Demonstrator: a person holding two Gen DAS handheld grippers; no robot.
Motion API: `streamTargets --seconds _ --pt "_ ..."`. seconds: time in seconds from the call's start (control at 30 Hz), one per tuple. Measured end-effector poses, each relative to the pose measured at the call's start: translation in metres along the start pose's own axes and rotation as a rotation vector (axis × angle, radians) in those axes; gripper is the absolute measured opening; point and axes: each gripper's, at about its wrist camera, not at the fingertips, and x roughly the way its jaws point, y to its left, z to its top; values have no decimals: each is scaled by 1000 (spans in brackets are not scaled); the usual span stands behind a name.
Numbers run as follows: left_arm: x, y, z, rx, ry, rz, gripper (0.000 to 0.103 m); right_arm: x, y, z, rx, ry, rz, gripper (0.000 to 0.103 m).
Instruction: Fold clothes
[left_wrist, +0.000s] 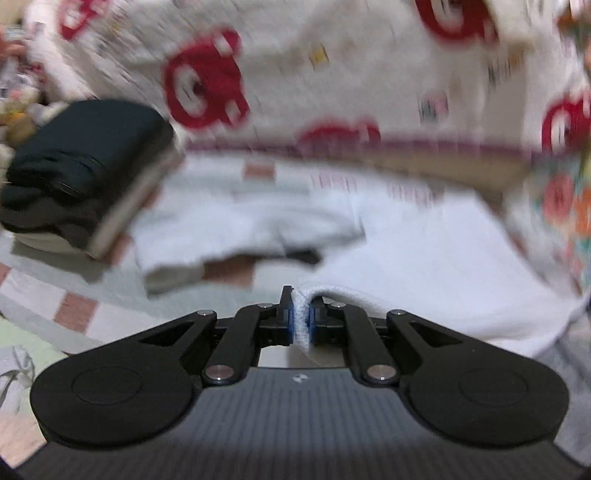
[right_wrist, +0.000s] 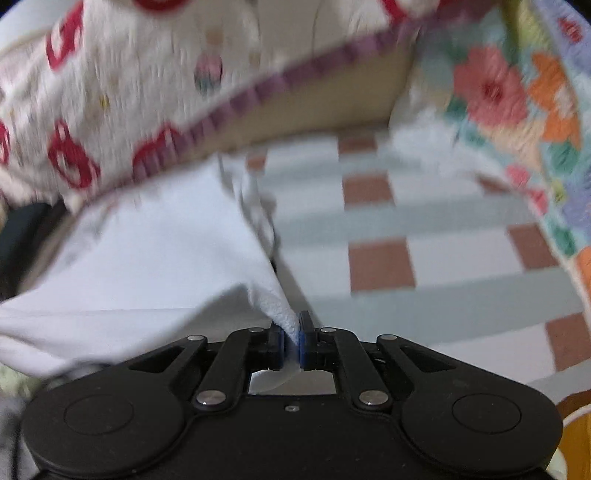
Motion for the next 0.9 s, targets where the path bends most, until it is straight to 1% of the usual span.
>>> streamTargets --seconds 0.03,0.17,0.2,0.27,0.33,0.37,0.4,0.43,0.47,0.5,0.53,0.6,0.63,0.67,0.7,0.73,0.83,0.9 --pt "14 -4 15 38 7 18 7 5 2 14 -7 -16 -1 7" --pt "62 -16 92 208 -50 136 6 24 12 69 -33 -81 -4 6" --pt "63 -16 122 216 -105 172 6 28 14 82 -40 -97 -5 6" --pt "37 -12 190 159 -258 206 6 38 19 110 -53 -129 -6 6" --pt "-16 -11 252 80 -450 202 6 47 23 137 -67 -161 -8 6" --pt "-46 -12 273 50 -544 184 6 29 32 165 -74 -260 -2 5" --pt "-71 -15 284 41 -614 166 6 -3 43 196 -77 -393 1 5" --pt "-95 -19 291 40 -677 149 6 -30 51 217 -67 -500 5 5" --pt "-119 -24 298 40 -740 131 6 -60 58 236 -42 -604 30 5" --pt "-143 -28 305 39 -803 114 6 -84 63 249 -22 -686 54 5" --pt "-157 -29 303 36 -828 98 6 -104 66 252 -13 -736 77 6" --pt "-174 -28 291 28 -843 68 6 -143 72 250 -1 -819 125 6" --pt "-174 -25 283 24 -822 56 6 -153 71 241 -15 -800 148 6" --pt "-166 -18 269 11 -766 42 7 -159 70 229 -39 -751 169 6" --pt "-155 -9 251 -5 -701 25 7 -160 66 212 -64 -684 184 6" --pt "-140 0 231 -13 -647 28 7 -155 60 193 -86 -607 193 6" --pt "-88 25 166 -19 -492 70 7 -113 37 106 -139 -269 194 6" --pt "-49 39 124 -13 -371 112 7 -77 29 41 -203 -72 175 6"
